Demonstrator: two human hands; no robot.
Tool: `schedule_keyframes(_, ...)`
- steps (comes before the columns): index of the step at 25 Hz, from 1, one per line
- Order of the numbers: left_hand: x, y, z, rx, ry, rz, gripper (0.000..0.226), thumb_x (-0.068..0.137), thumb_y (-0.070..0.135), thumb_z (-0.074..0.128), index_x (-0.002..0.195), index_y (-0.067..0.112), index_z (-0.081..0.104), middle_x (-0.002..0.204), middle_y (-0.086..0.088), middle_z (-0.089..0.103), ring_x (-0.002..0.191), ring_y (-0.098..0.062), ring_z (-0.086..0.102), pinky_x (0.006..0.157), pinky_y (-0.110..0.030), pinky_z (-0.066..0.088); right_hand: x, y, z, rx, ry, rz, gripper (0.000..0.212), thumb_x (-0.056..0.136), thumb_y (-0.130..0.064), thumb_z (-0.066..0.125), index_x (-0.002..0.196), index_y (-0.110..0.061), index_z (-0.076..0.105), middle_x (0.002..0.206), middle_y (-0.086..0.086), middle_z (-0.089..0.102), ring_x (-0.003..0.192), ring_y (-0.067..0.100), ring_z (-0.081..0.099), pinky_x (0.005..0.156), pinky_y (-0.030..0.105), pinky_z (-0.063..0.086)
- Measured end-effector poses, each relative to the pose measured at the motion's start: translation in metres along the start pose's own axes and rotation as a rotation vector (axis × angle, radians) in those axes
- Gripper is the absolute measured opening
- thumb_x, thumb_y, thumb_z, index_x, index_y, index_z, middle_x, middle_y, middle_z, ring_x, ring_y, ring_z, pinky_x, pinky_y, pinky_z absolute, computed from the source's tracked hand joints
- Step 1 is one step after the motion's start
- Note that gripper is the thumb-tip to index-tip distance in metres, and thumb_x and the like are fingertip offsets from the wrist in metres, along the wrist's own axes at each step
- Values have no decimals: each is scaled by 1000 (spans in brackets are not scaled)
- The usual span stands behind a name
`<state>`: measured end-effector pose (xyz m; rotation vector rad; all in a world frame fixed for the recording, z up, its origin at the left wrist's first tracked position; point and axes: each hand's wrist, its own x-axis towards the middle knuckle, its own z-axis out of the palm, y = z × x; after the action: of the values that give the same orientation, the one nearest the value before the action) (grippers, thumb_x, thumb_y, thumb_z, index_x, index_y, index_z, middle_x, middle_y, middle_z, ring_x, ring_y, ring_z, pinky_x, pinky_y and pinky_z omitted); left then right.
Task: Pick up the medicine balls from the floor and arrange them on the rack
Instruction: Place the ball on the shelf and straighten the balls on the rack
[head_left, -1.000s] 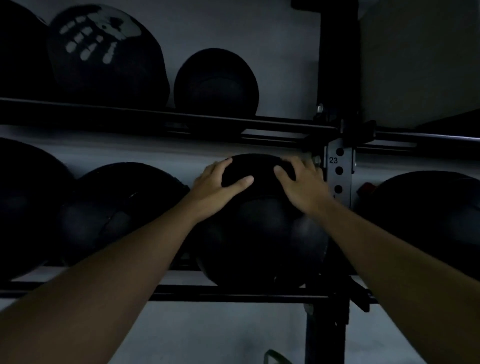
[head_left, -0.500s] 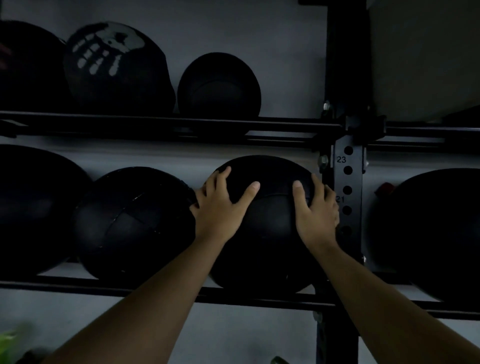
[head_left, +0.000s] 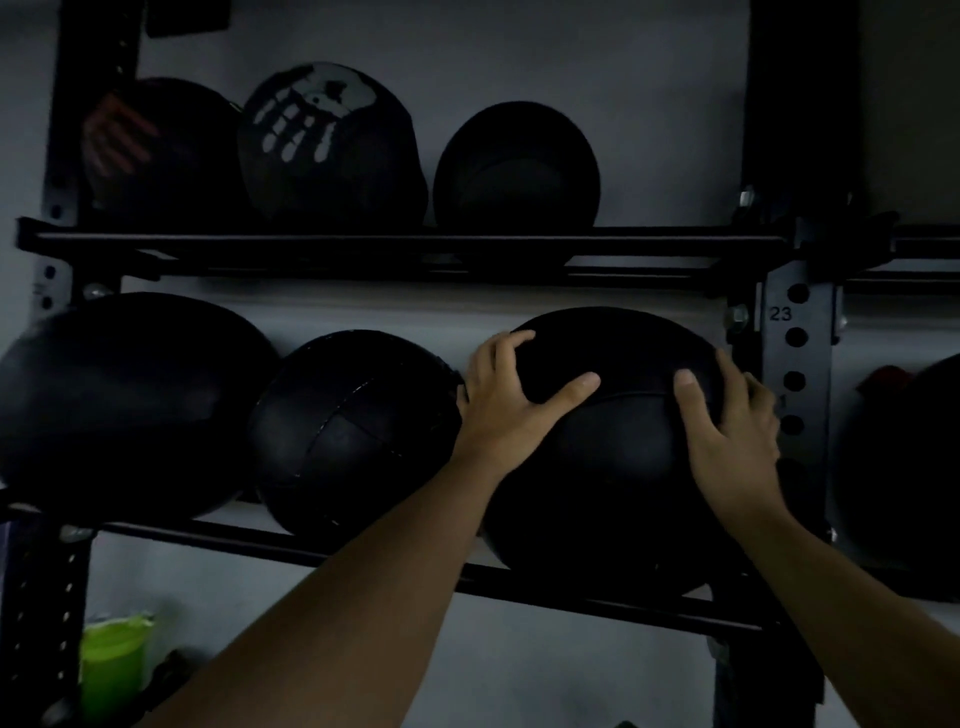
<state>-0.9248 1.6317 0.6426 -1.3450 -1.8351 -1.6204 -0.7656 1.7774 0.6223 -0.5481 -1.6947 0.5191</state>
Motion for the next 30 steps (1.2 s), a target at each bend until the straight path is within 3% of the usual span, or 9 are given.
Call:
schedule_keyframes(4, 1, 6, 8, 66, -15, -66, 103, 67, 93, 52, 156, 49, 25, 169, 11, 25, 156, -25, 23, 126, -58, 17, 17, 11, 1, -21, -22, -149, 56, 105, -56, 30, 159, -39, 31, 169, 3, 22, 159, 24, 11, 128, 55, 9)
schedule_keyframes(6, -2, 17, 16, 123, 22, -103, 105, 66, 95, 49, 156, 46, 25, 168, 8, 26, 154, -29, 24, 125, -59, 18, 28, 12, -8, -56, -77, -154, 55, 107, -52, 27, 159, -36, 32, 169, 6, 26, 158, 24, 14, 128, 53, 12)
schedule_keyframes(9, 0, 21, 13, 153, -15, -123, 106, 67, 95, 51, 156, 44, 24, 168, 8, 24, 154, -30, 22, 123, -61, 15, 23, 1, -8, -103, -42, -108, 56, 107, -53, 24, 159, -34, 34, 166, 10, 31, 154, 32, 23, 126, 54, 18)
schedule_keyframes(12, 3, 14, 8, 104, -98, -133, 100, 73, 91, 51, 157, 46, 20, 172, 11, 12, 159, -25, 7, 125, -61, 2, -3, -20, 13, -135, 31, -9, 62, 99, -65, 26, 157, -44, 27, 170, 7, 21, 156, 35, 14, 124, 58, 8)
schedule_keyframes(17, 8, 11, -1, 209, -199, -76, 87, 90, 84, 35, 163, 45, 8, 177, 6, -1, 162, -26, -3, 126, -62, -4, -15, -33, 17, -237, 61, -57, 66, 101, -64, 27, 161, -37, 23, 171, 14, 16, 157, 40, 8, 122, 64, 4)
schedule_keyframes(21, 13, -7, -52, 445, -280, -29, 79, 96, 79, 24, 164, 42, 12, 177, 2, 6, 163, -31, -2, 125, -60, -12, -25, -42, 13, -395, 107, -68, 68, 101, -59, 21, 160, -24, 31, 165, 21, 29, 153, 43, 21, 123, 61, 12)
schedule_keyframes(24, 26, -33, -115, 559, -153, -83, 76, 100, 72, 26, 164, 32, 24, 177, 0, 12, 163, -32, 2, 126, -60, -8, -38, -74, 32, -351, 181, -143, 56, 103, -35, 33, 150, -10, 47, 157, 28, 40, 149, 45, 29, 125, 59, 13)
schedule_keyframes(27, 45, -69, -177, 691, -88, -147, 77, 99, 71, 31, 163, 29, 28, 176, -1, 14, 162, -34, 8, 127, -62, 3, -47, -118, 78, -388, 99, -226, 45, 102, -22, 47, 144, -7, 55, 150, 29, 49, 146, 44, 35, 125, 55, 15)
schedule_keyframes(30, 58, -104, -214, 718, -134, -145, 76, 99, 71, 35, 162, 29, 28, 175, -1, 16, 160, -34, 14, 126, -62, 13, -57, -161, 140, -356, -1, -240, 43, 101, -27, 50, 140, -11, 59, 140, 24, 59, 137, 39, 45, 121, 53, 24)
